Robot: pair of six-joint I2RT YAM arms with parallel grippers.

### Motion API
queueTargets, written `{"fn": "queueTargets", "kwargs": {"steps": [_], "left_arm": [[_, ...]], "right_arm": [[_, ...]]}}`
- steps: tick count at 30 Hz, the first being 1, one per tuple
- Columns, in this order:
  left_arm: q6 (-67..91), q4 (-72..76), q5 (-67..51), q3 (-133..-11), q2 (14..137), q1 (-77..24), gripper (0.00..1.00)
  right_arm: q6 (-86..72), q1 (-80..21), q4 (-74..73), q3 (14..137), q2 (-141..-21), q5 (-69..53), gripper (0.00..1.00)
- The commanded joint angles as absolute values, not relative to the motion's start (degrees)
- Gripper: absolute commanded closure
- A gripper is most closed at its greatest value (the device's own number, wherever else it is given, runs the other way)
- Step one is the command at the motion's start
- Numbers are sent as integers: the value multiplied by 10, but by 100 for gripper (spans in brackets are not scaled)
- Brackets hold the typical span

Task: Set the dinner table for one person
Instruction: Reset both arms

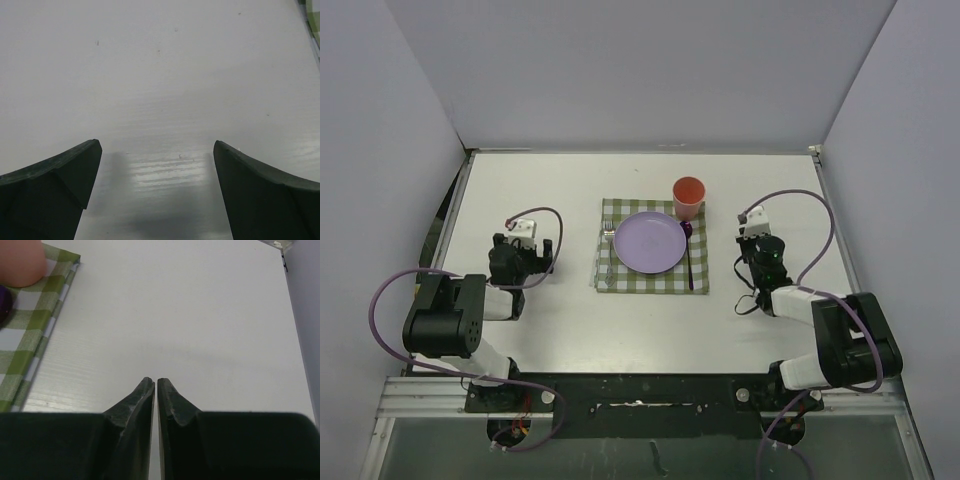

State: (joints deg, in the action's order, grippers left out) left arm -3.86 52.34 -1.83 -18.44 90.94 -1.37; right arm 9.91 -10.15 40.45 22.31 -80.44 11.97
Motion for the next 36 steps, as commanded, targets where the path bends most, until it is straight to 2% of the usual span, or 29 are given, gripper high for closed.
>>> {"fn": "queueTargets", "kwargs": {"steps": [1,3,6,10,18,21,28,29,31,34,36], "left_arm": [[-40,597,-71,-176,915,-10,2],[-44,611,-74,-170,916,-10,2],[-47,619,-78,-164,916,-10,2],[-44,624,-73,-162,917,-11,2],[-33,579,-58,-188,918,-8,2],[-31,575,-52,-191,918,-8,2],[-24,568,-33,-194,918,-8,2],[-24,567,-33,-194,918,-8,2],[-24,567,-33,-195,918,-8,2],[-23,564,-33,-196,918,-8,2],[-23,565,-33,-196,918,-8,2]], "right_arm": [[76,-83,455,205,-805,65,89],[82,-71,543,158,-825,37,88],[94,-76,627,129,-856,26,92],[81,-82,791,106,-960,112,93],[49,-92,648,172,-940,201,89],[36,-79,594,192,-935,176,84],[34,-73,589,195,-935,170,72],[34,-74,589,196,-935,170,69],[34,-73,588,196,-935,169,57],[33,-73,586,197,-935,169,28],[30,-70,578,200,-935,162,1]]}}
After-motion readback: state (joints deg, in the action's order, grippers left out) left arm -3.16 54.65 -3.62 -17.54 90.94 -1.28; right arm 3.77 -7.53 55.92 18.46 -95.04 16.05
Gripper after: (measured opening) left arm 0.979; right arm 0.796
